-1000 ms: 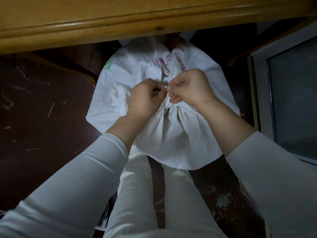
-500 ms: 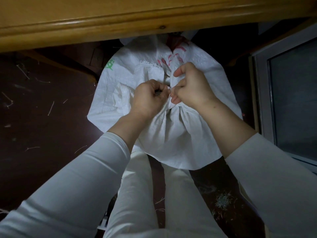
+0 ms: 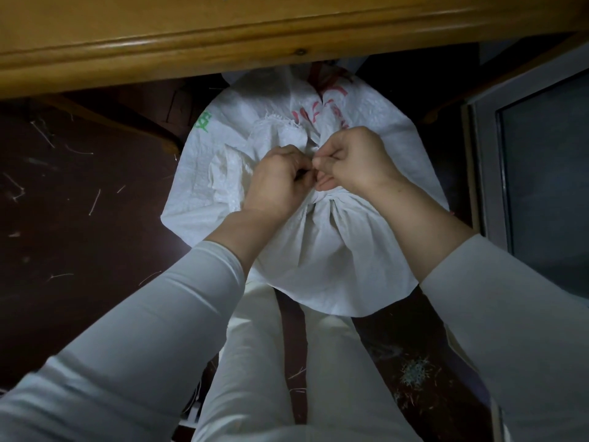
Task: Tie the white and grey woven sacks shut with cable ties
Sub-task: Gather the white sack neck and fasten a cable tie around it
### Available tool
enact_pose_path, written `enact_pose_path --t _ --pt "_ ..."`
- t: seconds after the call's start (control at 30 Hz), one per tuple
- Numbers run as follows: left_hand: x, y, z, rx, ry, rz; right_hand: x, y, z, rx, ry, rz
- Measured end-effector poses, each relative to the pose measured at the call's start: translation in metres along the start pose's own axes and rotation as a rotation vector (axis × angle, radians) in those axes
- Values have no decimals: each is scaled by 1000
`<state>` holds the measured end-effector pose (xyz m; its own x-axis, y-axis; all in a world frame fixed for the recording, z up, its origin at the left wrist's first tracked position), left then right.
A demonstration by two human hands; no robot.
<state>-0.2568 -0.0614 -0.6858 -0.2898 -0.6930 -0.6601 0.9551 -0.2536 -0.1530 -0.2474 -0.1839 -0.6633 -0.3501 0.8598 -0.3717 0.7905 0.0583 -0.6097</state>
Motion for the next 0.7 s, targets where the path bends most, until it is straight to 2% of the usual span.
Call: enact_pose_path --t 0.2,0.3,0.37,0.47,0.53,0.6,0.7 --pt "-1 0 2 -47 -38 15 -2 9 4 -38 -317 112" --pt "-5 0 3 -64 -88 -46 -9 14 1 -57 -311 144" --pt "-10 0 5 -10 -68 -121 -10 16 3 -70 -315 160" --pt "-8 0 5 137 266 -284 -7 17 8 -34 -206 200" --pt "-5 -1 4 112 475 -298 -5 16 10 3 -71 233" --pt "-7 0 2 74 501 -216 -3 12 9 -9 59 232" --pt "-10 3 -2 98 357 -124 -1 -3 10 5 155 166"
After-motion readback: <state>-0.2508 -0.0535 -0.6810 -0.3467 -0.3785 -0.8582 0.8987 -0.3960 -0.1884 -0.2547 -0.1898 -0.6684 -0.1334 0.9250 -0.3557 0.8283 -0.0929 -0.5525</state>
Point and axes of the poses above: each hand's wrist, its own y-axis towards the middle knuckle, its own x-axis out of the palm, z = x × y, the point moved 3 cm from there along y, towards the middle knuckle
